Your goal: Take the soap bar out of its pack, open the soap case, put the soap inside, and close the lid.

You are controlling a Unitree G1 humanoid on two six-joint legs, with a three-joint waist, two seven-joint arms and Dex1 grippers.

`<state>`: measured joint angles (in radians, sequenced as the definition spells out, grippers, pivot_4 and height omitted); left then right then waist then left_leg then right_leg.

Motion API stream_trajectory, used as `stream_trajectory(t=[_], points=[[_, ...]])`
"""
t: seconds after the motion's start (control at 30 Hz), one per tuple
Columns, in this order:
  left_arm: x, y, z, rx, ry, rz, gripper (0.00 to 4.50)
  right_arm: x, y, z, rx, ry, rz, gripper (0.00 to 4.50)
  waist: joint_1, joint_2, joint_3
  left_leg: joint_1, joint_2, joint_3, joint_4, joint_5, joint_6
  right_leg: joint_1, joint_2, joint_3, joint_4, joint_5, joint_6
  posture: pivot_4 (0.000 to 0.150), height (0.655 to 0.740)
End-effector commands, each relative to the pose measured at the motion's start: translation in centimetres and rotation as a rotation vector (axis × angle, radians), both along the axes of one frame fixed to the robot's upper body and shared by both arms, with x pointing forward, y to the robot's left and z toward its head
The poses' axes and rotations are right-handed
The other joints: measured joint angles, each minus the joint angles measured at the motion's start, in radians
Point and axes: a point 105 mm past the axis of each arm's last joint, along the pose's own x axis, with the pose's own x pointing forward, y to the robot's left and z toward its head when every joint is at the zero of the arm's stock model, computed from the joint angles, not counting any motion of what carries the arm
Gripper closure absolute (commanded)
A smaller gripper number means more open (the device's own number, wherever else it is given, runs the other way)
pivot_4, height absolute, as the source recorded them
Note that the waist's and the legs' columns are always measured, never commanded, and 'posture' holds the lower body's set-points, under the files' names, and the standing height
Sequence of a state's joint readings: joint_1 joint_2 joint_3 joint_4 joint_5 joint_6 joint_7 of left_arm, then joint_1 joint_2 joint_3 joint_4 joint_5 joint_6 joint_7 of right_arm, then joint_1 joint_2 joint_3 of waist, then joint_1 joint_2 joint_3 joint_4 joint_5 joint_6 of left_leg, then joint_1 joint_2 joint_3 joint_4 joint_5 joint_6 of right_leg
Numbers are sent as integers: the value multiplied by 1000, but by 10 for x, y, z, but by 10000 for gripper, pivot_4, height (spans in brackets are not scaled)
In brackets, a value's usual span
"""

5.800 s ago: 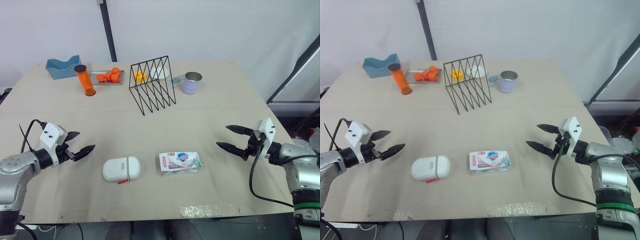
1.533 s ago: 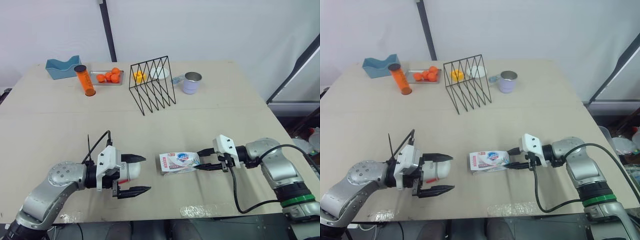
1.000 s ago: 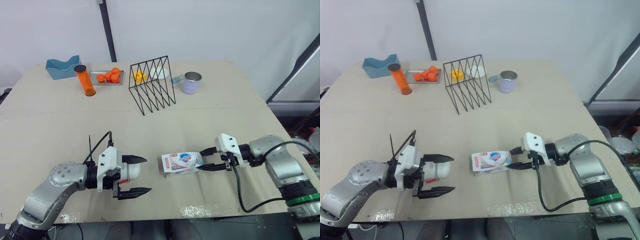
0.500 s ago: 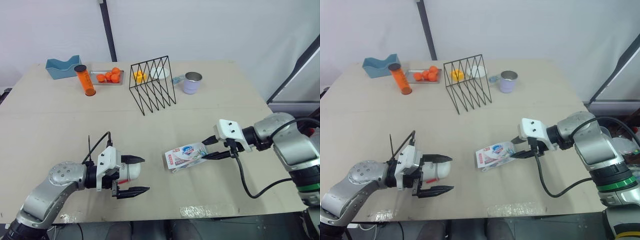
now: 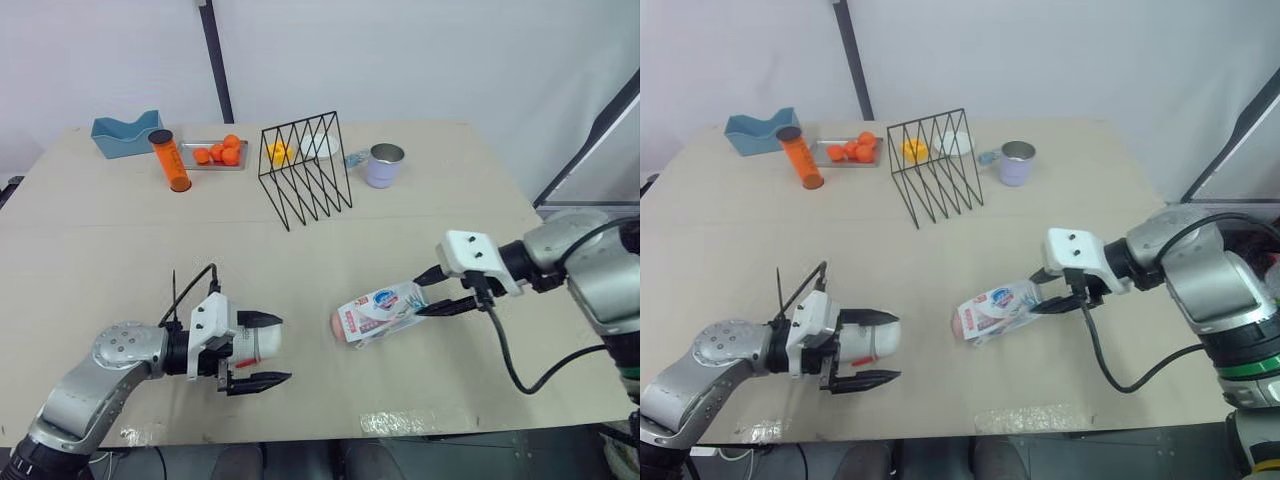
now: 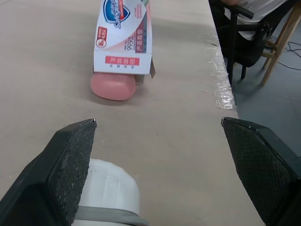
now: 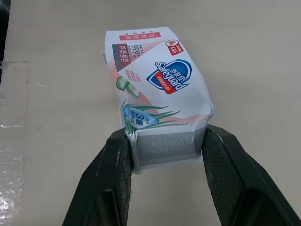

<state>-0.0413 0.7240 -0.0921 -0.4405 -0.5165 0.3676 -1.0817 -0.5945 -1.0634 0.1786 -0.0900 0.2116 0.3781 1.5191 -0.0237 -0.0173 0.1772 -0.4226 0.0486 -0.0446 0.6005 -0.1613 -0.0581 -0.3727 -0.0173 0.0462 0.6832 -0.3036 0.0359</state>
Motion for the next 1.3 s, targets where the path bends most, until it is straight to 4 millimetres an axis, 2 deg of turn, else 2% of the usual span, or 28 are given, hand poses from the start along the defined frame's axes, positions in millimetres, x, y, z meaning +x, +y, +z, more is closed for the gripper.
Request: stream_trajectory(t=[0.03, 0.2, 0.4, 0.53, 0.63, 0.73, 0.93, 1.0, 1.3], points=[[2, 5, 7, 8, -41, -4, 0, -3, -23, 20, 18, -29, -40, 23012, 0, 0, 0, 0, 0, 0, 0, 0, 0, 0, 0, 0, 0, 0, 0, 1500, 7400], [5, 8, 7, 16, -40, -1, 0, -8, -47, 27, 101, 0, -141, 23012, 0, 0, 0, 0, 0, 0, 0, 0, 1, 0, 0, 0, 0, 0, 0, 1500, 7400], [7, 9, 7, 14, -42, -3, 0, 2, -79, 34, 267, -36, -338, 23012, 0, 0, 0, 0, 0, 1, 0, 0, 1, 0, 0, 1, 0, 0, -1, 1500, 7400], [9, 9, 7, 12, -44, 0, 0, 15, -98, 27, 447, -135, -493, 23012, 0, -1, 0, 0, 0, 1, 0, -1, 1, 0, 0, 1, 0, 0, -1, 1500, 7400], [10, 10, 8, 7, -44, 6, 0, 21, -107, 18, 501, -218, -568, 23012, -1, 1, 0, 0, 0, 2, 1, -1, 1, 0, 0, 2, 0, 0, 0, 1500, 7400], [11, 9, 8, -10, -38, 18, 0, 31, -125, 1, 559, -374, -740, 23012, -1, 2, 0, 0, 0, 2, 1, -1, 1, 0, 0, 3, 0, 0, 0, 1500, 7400], [12, 6, 15, -70, -35, 48, 0, 32, -127, -20, 682, -430, -907, 23012, -1, 1, 0, 0, 0, 2, 1, -1, 2, 1, 1, 4, 0, 0, 0, 1500, 7400], [11, 4, 16, -79, -38, 44, 0, 31, -132, -28, 710, -422, -985, 23012, -1, 2, -1, 0, 0, 2, 1, -1, 2, 1, 1, 5, 0, 0, 0, 1500, 7400], [13, 2, 22, -122, -61, 59, 0, 23, -136, -57, 684, -352, -1083, 23012, -1, 2, -1, 0, -1, 2, 1, -1, 2, 1, 5, 10, 0, 0, 0, 1500, 7400]])
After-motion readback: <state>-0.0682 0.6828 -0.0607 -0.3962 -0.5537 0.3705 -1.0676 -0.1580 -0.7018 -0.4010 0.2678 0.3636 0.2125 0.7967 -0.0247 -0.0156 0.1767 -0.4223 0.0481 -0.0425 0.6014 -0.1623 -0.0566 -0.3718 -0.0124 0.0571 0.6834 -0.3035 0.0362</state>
